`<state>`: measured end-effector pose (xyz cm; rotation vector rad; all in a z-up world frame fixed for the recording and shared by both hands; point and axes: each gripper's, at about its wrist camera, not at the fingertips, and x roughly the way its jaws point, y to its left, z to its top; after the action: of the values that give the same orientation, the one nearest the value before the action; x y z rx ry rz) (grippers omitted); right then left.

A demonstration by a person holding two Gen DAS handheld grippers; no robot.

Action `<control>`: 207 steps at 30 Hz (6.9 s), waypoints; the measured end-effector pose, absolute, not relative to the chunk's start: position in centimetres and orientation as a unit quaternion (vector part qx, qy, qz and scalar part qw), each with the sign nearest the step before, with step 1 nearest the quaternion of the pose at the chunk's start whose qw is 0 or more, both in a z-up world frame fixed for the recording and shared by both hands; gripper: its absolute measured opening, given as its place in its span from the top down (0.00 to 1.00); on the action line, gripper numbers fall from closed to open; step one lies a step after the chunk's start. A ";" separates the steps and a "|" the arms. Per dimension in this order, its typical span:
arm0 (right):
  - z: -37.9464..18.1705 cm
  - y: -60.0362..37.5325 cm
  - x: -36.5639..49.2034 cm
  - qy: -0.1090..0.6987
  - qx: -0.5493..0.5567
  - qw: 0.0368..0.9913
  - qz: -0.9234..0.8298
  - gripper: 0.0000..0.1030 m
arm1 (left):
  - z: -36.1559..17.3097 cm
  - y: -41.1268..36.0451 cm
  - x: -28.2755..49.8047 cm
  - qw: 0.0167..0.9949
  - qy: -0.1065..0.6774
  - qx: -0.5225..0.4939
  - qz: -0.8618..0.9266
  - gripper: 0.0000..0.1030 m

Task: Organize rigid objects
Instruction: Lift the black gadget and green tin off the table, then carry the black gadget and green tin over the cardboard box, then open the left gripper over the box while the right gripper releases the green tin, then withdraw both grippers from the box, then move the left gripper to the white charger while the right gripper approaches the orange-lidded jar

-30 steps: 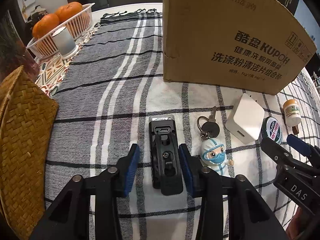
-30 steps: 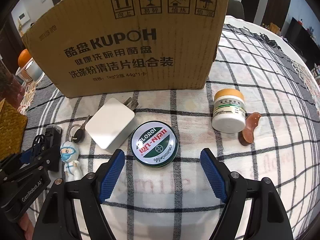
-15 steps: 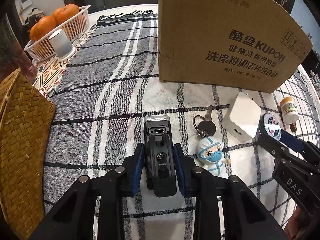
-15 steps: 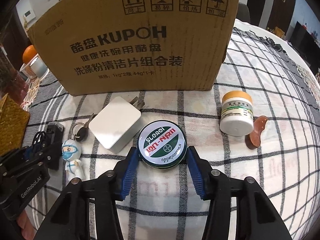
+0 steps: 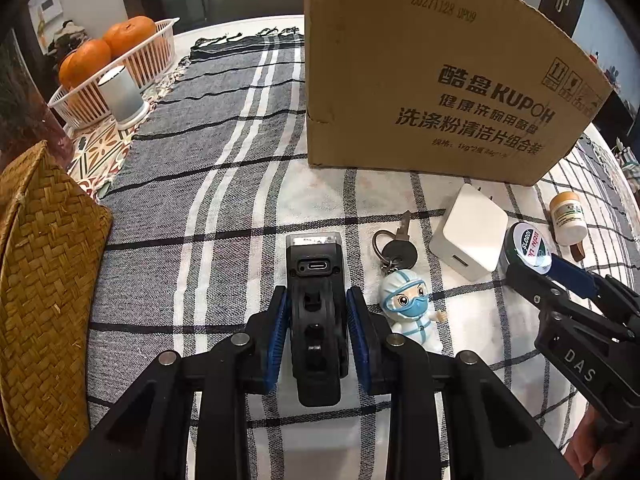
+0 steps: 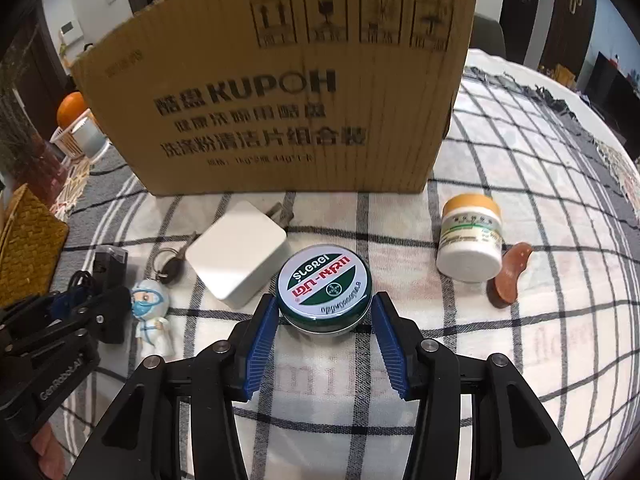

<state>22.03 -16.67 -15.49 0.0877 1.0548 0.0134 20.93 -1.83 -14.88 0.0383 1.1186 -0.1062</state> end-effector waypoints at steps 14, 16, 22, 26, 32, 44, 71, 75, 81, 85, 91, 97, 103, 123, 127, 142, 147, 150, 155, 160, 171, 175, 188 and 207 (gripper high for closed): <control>-16.3 -16.5 23.6 0.510 0.033 0.860 0.010 0.47 | -15.7 -1.0 21.9 0.842 0.538 0.009 -0.045 0.72; -16.4 -16.5 23.9 0.508 0.028 0.861 0.010 0.46 | -15.7 -0.9 22.0 0.842 0.538 0.009 -0.044 0.72; -16.3 -16.8 24.0 0.500 0.033 0.865 0.011 0.49 | -15.6 -1.0 21.9 0.844 0.535 0.012 -0.046 0.72; -15.8 -16.8 23.2 0.492 0.036 0.870 0.014 0.49 | -14.9 -1.3 21.2 0.847 0.529 0.011 -0.049 0.72; -13.9 -17.1 22.0 0.471 0.042 0.881 0.014 0.49 | -13.0 -1.6 20.2 0.859 0.509 0.011 -0.058 0.72; -9.0 -17.5 19.4 0.420 0.061 0.905 0.021 0.49 | -7.6 -2.4 18.4 0.886 0.456 0.009 -0.079 0.72; 0.2 -19.3 18.7 0.331 0.094 0.938 0.039 0.49 | 2.3 -4.9 19.5 0.924 0.358 0.022 -0.130 0.72; 1.3 -19.8 19.6 0.327 0.098 0.939 0.043 0.49 | 3.6 -5.4 20.7 0.927 0.350 0.024 -0.136 0.72; 2.8 -20.2 21.3 0.324 0.094 0.941 0.042 0.49 | 4.9 -5.9 22.5 0.930 0.339 0.024 -0.137 0.72; 3.3 -20.3 22.6 0.327 0.088 0.940 0.043 0.49 | 5.1 -6.0 23.6 0.931 0.339 0.020 -0.133 0.72; 3.4 -20.3 24.8 0.339 0.082 0.936 0.050 0.49 | 4.7 -6.1 26.0 0.923 0.359 0.014 -0.138 0.72; 2.9 -20.6 27.2 0.359 0.079 0.929 0.051 0.48 | 3.9 -6.5 28.0 0.915 0.380 0.010 -0.137 0.72; 2.0 -20.7 29.2 0.381 0.065 0.921 0.048 0.48 | 2.3 -7.0 30.1 0.907 0.401 0.022 -0.129 0.72; -0.7 -21.4 32.4 0.420 0.070 0.904 0.043 0.41 | -0.1 -7.9 32.1 0.898 0.424 0.052 -0.107 0.54; -0.2 -21.8 31.3 0.409 0.070 0.909 0.032 0.41 | 0.7 -7.9 30.7 0.904 0.409 0.057 -0.112 0.51; 2.3 -23.2 26.2 0.378 0.072 0.923 0.014 0.41 | 3.4 -8.9 25.8 0.916 0.371 0.072 -0.136 0.43; 2.5 -23.6 24.7 0.374 0.078 0.924 0.012 0.41 | 3.5 -9.0 24.3 0.915 0.368 0.079 -0.142 0.42; 2.3 -23.7 23.9 0.375 0.080 0.923 0.009 0.41 | 3.2 -9.0 23.5 0.914 0.370 0.081 -0.145 0.42; 1.7 -23.8 22.9 0.381 0.082 0.921 0.004 0.41 | 2.7 -9.1 22.5 0.912 0.373 0.084 -0.149 0.42; 0.8 -24.4 22.0 0.383 0.091 0.919 -0.010 0.41 | 1.8 -9.5 21.7 0.907 0.380 0.087 -0.157 0.42; -2.5 -25.3 21.4 0.411 0.116 0.904 -0.020 0.41 | -1.5 -10.3 21.5 0.890 0.413 0.101 -0.164 0.42; -3.9 -25.5 21.5 0.423 0.121 0.898 -0.021 0.41 | -2.6 -10.5 21.5 0.885 0.422 0.109 -0.166 0.42; -7.5 -25.8 22.0 0.455 0.129 0.880 -0.032 0.41 | -6.4 -11.4 21.8 0.864 0.455 0.133 -0.170 0.42; -12.5 -26.3 23.1 0.496 0.128 0.857 -0.049 0.41 | -12.0 -12.3 23.5 0.830 0.504 0.159 -0.180 0.42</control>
<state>23.05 -26.30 -12.47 0.2679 1.0427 -0.1025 23.46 -12.27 -12.04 0.3376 1.0691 -0.3824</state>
